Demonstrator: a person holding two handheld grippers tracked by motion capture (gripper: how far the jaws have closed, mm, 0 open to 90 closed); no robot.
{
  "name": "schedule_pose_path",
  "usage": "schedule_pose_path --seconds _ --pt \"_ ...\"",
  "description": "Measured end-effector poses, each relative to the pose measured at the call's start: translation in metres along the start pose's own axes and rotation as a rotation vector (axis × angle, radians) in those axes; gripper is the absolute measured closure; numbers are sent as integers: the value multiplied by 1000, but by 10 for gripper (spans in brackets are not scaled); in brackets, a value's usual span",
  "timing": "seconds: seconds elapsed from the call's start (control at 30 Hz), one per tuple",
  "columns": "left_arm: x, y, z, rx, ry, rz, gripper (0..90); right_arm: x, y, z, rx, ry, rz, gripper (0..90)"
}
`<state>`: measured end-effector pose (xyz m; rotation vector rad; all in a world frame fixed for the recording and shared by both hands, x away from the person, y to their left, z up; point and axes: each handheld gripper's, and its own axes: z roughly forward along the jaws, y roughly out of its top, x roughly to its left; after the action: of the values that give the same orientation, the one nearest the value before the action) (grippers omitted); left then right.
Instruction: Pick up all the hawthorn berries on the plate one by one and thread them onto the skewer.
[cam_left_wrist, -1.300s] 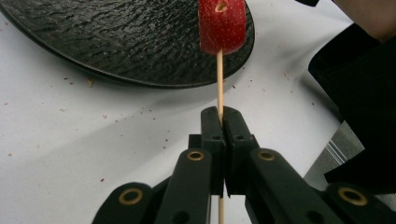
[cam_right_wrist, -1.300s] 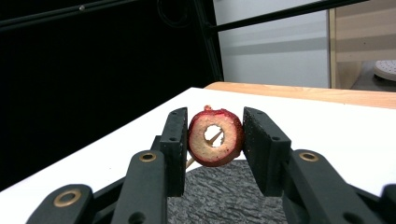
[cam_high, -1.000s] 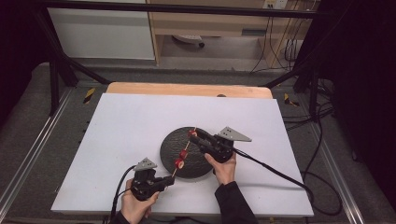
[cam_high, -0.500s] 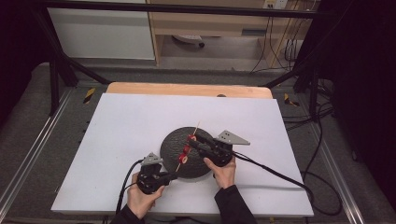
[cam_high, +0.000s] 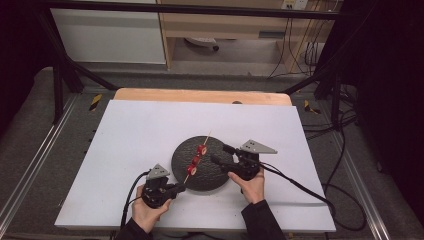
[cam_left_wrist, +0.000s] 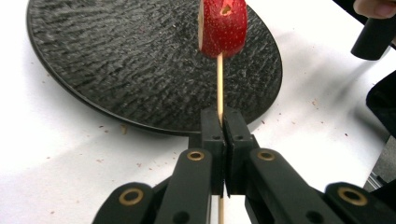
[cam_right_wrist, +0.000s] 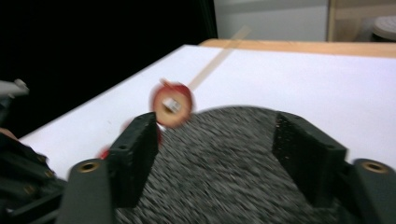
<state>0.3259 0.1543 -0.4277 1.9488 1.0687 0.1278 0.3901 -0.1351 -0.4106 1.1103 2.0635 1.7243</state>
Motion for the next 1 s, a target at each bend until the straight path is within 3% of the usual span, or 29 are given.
schedule_pose_path --seconds 0.27,0.53,1.0 --pt "1 1 -2 3 3 55 888 -19 -9 -16 138 -42 -29 103" --pt "2 4 -5 10 6 97 887 -33 -23 -33 256 -69 -57 33" --pt "11 24 -12 38 23 131 887 -52 -44 -59 343 -111 -75 5"
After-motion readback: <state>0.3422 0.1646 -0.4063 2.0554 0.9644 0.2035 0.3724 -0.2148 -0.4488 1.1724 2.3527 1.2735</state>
